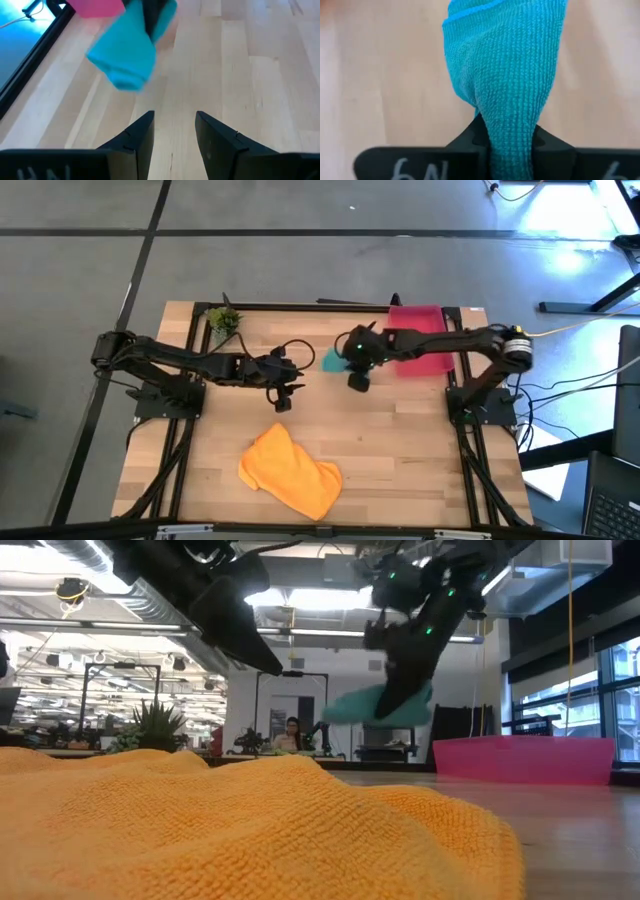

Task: Roll microfiber towels into tight, uniform cylinder then place into a basket
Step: Put the blue microfiber cloth into the pink bin

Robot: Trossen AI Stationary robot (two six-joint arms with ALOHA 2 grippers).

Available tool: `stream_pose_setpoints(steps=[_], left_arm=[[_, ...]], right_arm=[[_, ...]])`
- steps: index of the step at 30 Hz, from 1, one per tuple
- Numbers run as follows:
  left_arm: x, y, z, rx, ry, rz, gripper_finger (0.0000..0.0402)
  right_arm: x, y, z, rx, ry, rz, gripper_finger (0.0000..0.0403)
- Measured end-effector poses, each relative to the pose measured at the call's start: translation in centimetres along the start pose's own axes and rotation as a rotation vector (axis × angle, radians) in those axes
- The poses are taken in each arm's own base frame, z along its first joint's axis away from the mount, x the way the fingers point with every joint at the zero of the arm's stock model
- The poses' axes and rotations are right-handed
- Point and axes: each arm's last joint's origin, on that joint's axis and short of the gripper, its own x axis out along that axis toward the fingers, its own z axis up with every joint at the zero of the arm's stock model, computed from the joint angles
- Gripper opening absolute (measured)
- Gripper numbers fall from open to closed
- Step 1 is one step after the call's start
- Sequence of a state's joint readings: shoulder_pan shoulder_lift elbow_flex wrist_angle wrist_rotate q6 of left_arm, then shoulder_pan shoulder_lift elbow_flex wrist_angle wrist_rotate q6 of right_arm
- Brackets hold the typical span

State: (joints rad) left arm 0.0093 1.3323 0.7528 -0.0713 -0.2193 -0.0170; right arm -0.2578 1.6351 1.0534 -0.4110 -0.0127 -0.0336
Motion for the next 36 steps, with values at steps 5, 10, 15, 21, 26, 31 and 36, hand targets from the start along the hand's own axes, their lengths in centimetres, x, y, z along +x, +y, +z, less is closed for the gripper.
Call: stream_pose_setpoints(steps=[5, 10, 15, 21, 26, 31, 36], left_arm=[[0.0, 0.0, 0.0, 0.0, 0.0, 0.0, 0.0135], [0.0, 0.0, 0.0, 0.001, 0.002, 0.0, 0.0135], [0.0, 0.0, 0.0, 0.001, 0.003, 0.001, 0.0135], [0.0, 0.0, 0.0, 0.001, 0.003, 0.001, 0.0135], [0.0, 0.0, 0.0, 0.001, 0.004, 0.001, 0.0135], [0.0, 0.0, 0.0, 0.001, 0.004, 0.001, 0.0135], [0.0, 0.0, 0.0, 0.001, 0.004, 0.001, 0.0135]], right_arm=[[-4.5, -1.2, -0.4, -0.027, -0.004, -0.093, 0.0042], [-8.6, -2.3, -1.5, -0.025, 0.001, -0.163, 0.0042], [-11.4, -3.9, -2.7, 0.001, 0.024, -0.298, 0.0042], [-12.2, -6.5, -4.1, 0.123, 0.105, -0.395, 0.0042], [-11.0, -8.7, -6.4, 0.219, 0.174, -0.447, 0.0042], [-9.7, -10.5, -9.4, 0.401, 0.218, -0.498, 0.0042], [-9.1, -11.6, -11.2, 0.574, 0.219, -0.538, 0.0042]])
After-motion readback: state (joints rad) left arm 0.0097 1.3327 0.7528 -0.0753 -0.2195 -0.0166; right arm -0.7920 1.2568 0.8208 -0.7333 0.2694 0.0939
